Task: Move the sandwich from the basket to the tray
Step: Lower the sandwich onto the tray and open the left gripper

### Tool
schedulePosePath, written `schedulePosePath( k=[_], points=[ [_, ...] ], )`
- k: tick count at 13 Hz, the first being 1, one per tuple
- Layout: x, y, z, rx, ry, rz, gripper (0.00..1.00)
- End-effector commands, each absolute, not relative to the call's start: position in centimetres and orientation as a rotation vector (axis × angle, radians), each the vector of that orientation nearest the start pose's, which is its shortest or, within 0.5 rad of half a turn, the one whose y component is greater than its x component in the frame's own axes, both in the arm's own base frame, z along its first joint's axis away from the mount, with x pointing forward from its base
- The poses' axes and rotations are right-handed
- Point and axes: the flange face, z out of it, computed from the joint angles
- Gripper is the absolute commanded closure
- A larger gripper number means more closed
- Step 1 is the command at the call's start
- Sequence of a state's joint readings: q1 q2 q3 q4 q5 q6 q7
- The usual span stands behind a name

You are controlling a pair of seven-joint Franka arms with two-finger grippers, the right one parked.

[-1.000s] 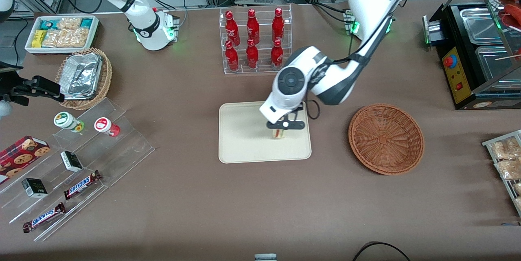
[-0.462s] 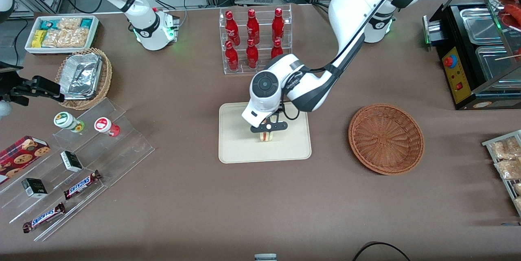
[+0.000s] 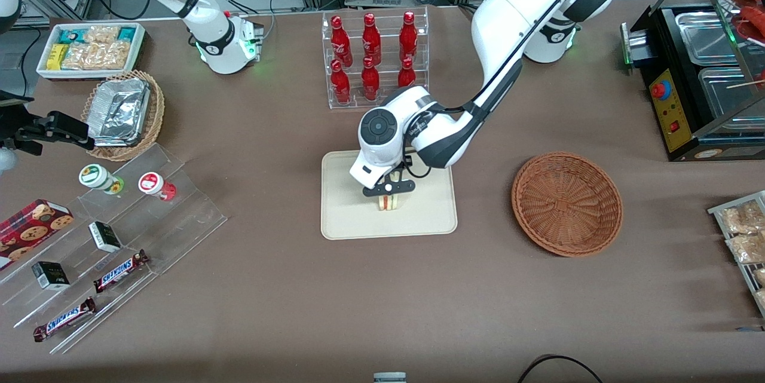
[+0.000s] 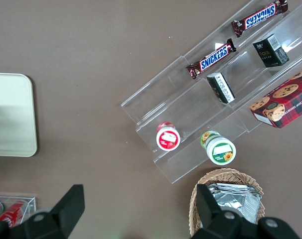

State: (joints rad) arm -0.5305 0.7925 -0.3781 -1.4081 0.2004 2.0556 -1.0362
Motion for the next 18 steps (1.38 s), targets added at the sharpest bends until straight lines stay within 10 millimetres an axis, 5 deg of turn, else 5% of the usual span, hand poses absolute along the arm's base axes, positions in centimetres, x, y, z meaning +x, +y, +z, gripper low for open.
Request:
schedulePosePath(
  k=[1,6,8,9,14,18],
  points=[
    [49.3,-53.2,24.6,-3.114,-0.209,0.152,1.0],
    [49.6,-53.1,24.5,-3.118,-0.219,0.146,1.0],
    [49.6,-53.2,24.3,-3.127,-0.22,0.14,0.47],
    [49.6,-53.2,24.1,-3.126,-0.223,0.143,0.0],
    [49.8,-53.2,25.2,-3.131,-0.231,0.124,0.0],
    [52.3,-50.7,29.2,-3.147,-0.268,0.092,0.0]
  ],
)
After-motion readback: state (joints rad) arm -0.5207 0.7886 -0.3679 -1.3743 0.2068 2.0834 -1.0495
